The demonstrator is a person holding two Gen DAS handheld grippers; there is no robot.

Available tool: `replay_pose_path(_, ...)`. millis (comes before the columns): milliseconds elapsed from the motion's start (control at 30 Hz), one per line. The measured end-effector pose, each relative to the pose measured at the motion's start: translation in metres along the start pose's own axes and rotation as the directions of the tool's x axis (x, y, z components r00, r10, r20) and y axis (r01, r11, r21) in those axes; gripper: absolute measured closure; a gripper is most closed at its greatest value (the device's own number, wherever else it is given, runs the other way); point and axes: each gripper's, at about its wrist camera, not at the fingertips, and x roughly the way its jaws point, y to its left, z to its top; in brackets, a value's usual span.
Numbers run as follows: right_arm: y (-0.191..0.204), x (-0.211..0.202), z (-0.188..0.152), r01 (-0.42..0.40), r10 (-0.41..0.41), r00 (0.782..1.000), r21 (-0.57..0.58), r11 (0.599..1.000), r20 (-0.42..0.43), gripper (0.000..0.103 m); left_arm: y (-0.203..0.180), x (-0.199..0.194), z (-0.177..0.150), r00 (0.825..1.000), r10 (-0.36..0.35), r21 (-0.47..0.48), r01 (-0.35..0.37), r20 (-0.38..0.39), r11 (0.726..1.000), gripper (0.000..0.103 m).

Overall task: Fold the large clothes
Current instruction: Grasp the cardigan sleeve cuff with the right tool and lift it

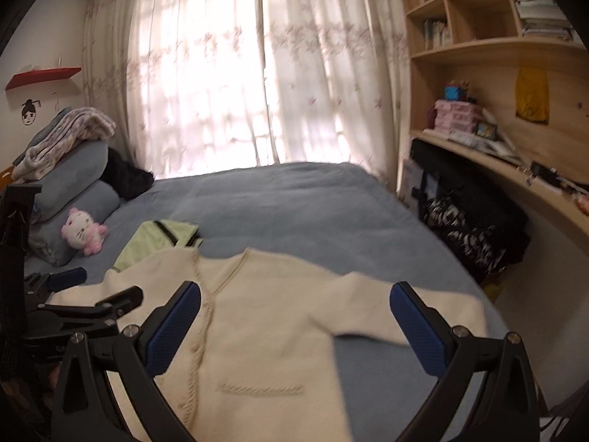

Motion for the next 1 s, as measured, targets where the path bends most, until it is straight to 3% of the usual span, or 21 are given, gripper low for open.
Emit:
replay_pose_path(200, -0.053, 0.02, 0.022, 0.107, -0.107, 0.994, 0.005, 0.994, 0.017, 0.0, -0.031, 0.024, 0.042, 0.997, 0.045, 0.021, -0.047, 0.055, 0.999, 0.001)
replay_pose_path(300, -0.096, 0.05, 0.019, 0.132, -0.129, 0.99, 0.061, 0.989, -0.057, 0.001, -0.048, 0.052, 0.055, 0.999, 0.032, 0.004, -0.033, 0.027, 0.999, 0.001)
replay_pose_path(367, -0.127, 0.071, 0.011, 0.162, -0.15, 0.983, 0.108, 0.981, -0.106, 0.008, -0.059, 0.077, 0.056, 1.0, 0.028, 0.002, -0.028, -0.003, 1.0, 0.001)
replay_pose_path(433, -0.157, 0.091, -0.001, 0.184, -0.157, 0.974, 0.164, 0.969, -0.16, 0.014, -0.071, 0.1, 0.051, 0.999, 0.027, 0.001, -0.027, -0.03, 1.0, 0.001)
replay_pose_path(567, -0.216, 0.129, -0.034, 0.243, -0.166, 0.947, 0.277, 0.93, -0.274, 0.014, -0.105, 0.157, 0.036, 0.995, 0.022, 0.056, -0.017, -0.094, 0.998, 0.001)
replay_pose_path(767, -0.298, 0.175, -0.091, 0.32, -0.131, 0.903, 0.439, 0.839, -0.408, 0.014, -0.157, 0.223, 0.008, 0.989, 0.014, 0.133, 0.005, -0.146, 0.991, 0.001)
replay_pose_path(1000, -0.365, 0.2, -0.153, 0.397, -0.025, 0.859, 0.636, 0.662, -0.511, 0.014, -0.204, 0.284, -0.017, 0.982, 0.025, 0.134, 0.0, -0.186, 0.991, 0.001)
